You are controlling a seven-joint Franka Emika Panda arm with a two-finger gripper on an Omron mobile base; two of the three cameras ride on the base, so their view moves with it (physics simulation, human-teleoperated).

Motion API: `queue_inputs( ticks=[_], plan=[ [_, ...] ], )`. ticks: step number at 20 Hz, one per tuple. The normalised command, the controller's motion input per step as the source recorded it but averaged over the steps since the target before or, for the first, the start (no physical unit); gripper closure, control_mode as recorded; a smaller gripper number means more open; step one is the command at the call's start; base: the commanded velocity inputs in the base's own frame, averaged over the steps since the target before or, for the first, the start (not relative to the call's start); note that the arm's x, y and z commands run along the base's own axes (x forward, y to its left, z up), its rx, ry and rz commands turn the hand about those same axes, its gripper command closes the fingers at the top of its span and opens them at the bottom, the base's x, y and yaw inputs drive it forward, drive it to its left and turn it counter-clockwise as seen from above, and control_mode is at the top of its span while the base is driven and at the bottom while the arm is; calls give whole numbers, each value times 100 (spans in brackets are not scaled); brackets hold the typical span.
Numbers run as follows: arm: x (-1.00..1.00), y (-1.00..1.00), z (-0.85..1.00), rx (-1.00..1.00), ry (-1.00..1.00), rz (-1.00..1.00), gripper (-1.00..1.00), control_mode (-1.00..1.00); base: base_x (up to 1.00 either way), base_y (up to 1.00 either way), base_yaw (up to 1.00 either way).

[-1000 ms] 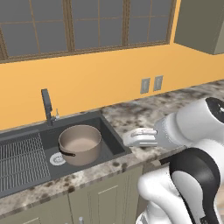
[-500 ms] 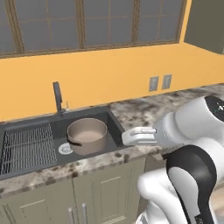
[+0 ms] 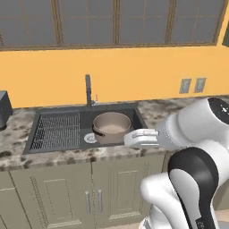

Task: Move the pot and pan from the stove into the sink.

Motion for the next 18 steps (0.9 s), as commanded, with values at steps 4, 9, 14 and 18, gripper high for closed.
queue_inputs(
  ticks=[4,9,14,18],
  plan=[
    [0,0,0,0,0,0,-100,100,-11,12,47],
    [0,0,0,0,0,0,-100,100,-10,7,48],
    [0,0,0,0,0,0,-100,100,-9,1,49],
    [0,0,0,0,0,0,-100,100,-9,0,49]
  ],
)
